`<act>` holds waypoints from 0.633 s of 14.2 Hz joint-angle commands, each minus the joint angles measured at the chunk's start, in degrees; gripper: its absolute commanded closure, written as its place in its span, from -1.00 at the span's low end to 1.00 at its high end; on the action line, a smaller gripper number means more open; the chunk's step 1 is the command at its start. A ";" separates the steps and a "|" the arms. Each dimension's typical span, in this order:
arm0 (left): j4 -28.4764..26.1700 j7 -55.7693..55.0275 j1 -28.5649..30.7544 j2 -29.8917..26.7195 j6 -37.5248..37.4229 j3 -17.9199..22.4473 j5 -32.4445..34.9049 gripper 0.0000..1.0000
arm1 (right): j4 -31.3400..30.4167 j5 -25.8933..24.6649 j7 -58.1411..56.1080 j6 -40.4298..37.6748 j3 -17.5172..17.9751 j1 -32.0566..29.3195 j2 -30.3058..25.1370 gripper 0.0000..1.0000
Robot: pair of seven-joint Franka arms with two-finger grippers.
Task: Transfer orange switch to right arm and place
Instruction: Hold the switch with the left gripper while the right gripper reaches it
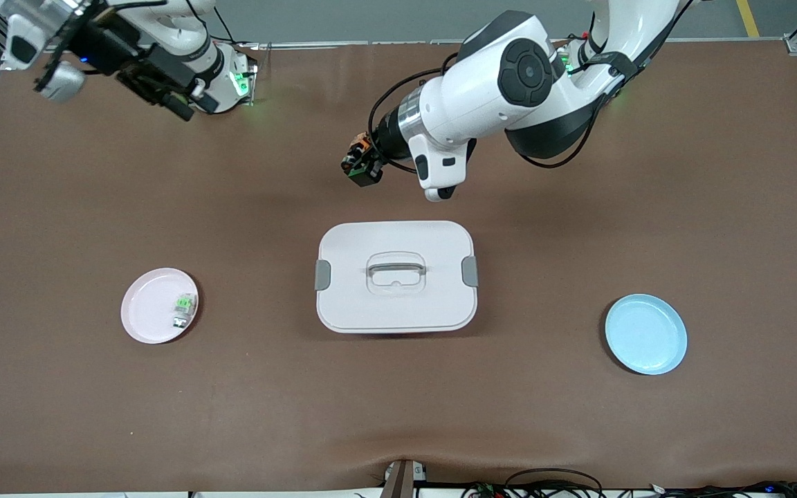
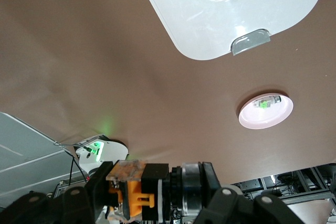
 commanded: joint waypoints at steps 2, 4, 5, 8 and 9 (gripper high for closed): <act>1.37 -0.57 -0.56 1.15 0.35 -0.03 -0.30 1.00 | -3.97 1.25 9.30 10.22 4.84 3.80 -2.00 -1.00; 1.37 -0.56 -0.47 1.15 0.35 0.06 -0.30 1.00 | -6.60 1.34 13.18 17.95 4.93 9.07 -1.91 -1.00; 1.37 -0.56 -0.56 1.15 0.35 0.67 -0.30 1.00 | -7.58 1.25 14.33 20.68 5.02 11.01 -1.83 -1.00; 1.37 -0.21 -0.56 1.24 0.96 1.11 -0.30 1.00 | -9.34 1.25 16.27 25.27 7.99 11.82 -0.86 -1.00; 1.37 -0.30 -0.56 1.24 1.22 1.11 -0.30 1.00 | -9.52 1.25 17.67 27.11 9.58 11.82 -0.07 -1.00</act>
